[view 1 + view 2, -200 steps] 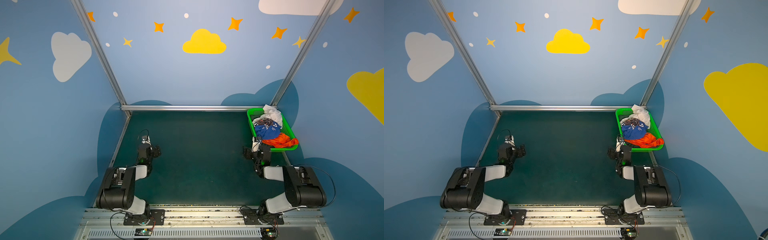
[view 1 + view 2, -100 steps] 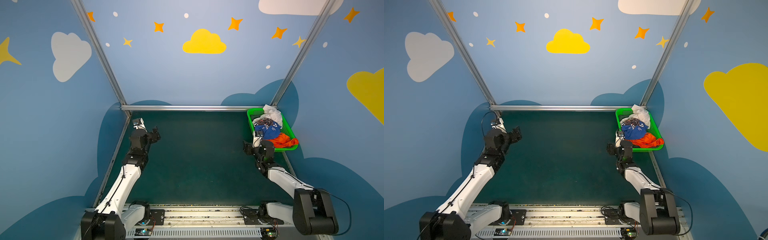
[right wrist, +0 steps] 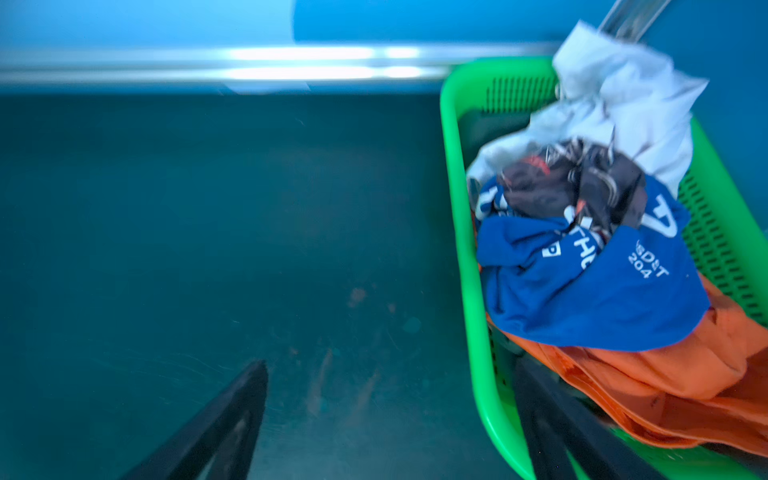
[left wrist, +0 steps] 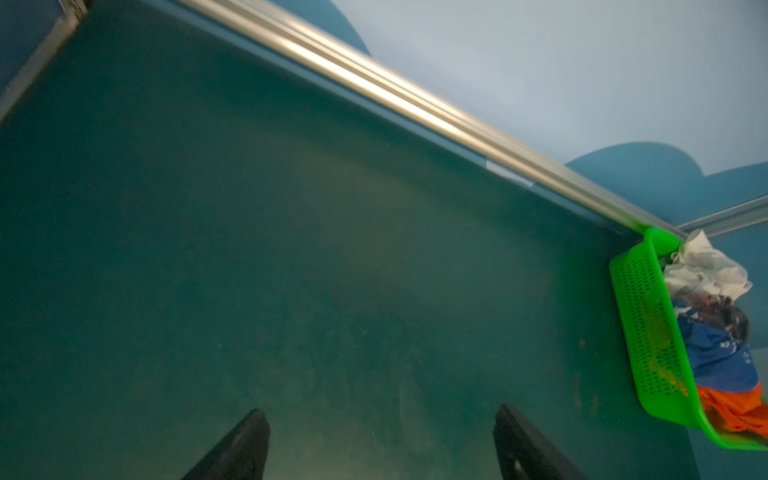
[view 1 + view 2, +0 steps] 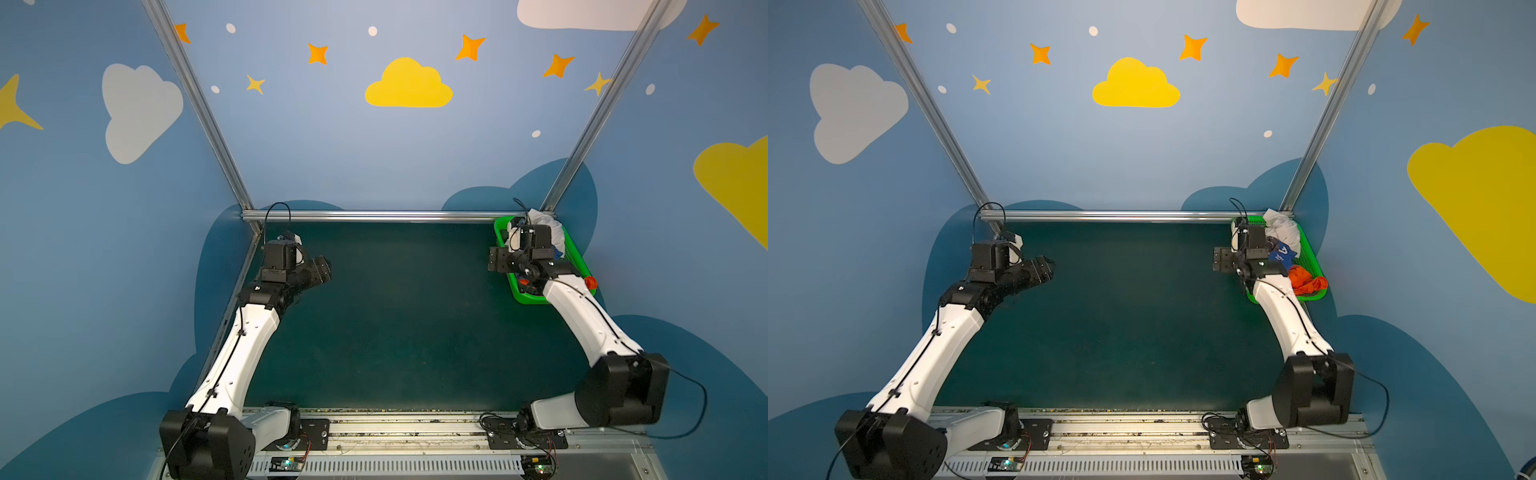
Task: Fold and stack the t-shirts
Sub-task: 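Reach the right gripper into the green basket and grasp the blue t-shirt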
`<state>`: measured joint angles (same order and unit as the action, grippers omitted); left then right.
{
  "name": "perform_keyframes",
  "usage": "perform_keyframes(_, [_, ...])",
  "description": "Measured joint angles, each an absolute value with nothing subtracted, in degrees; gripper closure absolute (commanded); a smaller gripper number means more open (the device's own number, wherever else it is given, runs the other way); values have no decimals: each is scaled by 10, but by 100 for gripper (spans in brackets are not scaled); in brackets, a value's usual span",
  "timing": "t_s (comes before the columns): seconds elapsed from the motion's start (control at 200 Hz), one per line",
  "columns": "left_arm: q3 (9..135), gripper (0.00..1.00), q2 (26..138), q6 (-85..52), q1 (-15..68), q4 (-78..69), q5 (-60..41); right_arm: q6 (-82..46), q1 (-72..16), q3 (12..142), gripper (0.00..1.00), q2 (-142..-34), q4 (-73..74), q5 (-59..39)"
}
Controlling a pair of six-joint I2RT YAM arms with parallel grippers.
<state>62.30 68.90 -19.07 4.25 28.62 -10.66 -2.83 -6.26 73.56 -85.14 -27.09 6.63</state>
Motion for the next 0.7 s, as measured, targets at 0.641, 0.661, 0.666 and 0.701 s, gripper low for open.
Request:
perform_keyframes(0.641, [622,22,736,-189,42,315,-113,-30,60,1017,32,-1122,-456,66])
perform_keyframes(0.661, [622,23,737,-189,42,316,-113,-30,62,1023,34,-1128,-460,66])
perform_keyframes(0.666, [622,22,738,-189,42,315,-113,-30,63,1025,34,-1130,-460,66])
perform_keyframes(0.701, [622,22,739,-189,42,316,-113,-31,66,1036,38,-1141,-465,66])
